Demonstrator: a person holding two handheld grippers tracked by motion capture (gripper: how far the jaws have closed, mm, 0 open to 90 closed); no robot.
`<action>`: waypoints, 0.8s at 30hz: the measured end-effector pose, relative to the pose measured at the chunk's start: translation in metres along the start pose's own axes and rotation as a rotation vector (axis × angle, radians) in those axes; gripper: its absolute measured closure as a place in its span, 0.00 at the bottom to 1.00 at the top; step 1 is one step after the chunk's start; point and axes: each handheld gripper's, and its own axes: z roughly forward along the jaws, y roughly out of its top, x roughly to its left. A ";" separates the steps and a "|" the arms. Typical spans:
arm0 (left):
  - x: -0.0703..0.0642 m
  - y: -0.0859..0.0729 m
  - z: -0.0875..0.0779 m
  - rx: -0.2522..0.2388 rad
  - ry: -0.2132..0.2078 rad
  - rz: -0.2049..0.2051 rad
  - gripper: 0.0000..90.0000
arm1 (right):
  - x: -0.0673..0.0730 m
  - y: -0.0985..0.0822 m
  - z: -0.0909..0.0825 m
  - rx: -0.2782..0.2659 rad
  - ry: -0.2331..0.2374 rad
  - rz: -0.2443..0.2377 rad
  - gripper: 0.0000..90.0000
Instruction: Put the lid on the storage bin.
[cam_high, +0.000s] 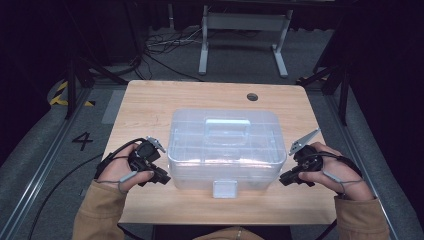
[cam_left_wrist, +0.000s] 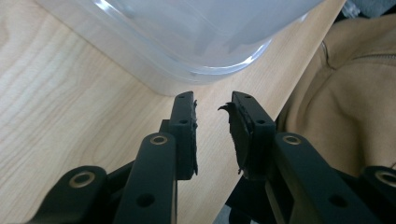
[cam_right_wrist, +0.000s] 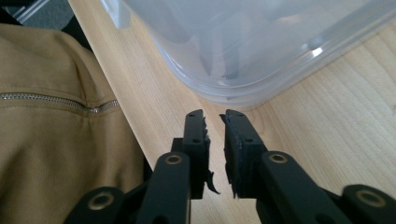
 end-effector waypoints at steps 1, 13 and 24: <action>0.001 -0.001 -0.003 -0.027 0.003 -0.009 0.75 | -0.001 -0.001 -0.002 -0.011 -0.002 0.003 0.84; 0.017 -0.023 -0.029 -0.346 0.114 -0.155 0.61 | -0.015 -0.005 -0.027 -0.221 -0.085 0.050 0.65; 0.041 -0.034 -0.022 -0.493 0.251 -0.277 0.53 | -0.042 -0.007 -0.033 -0.382 -0.213 0.146 0.55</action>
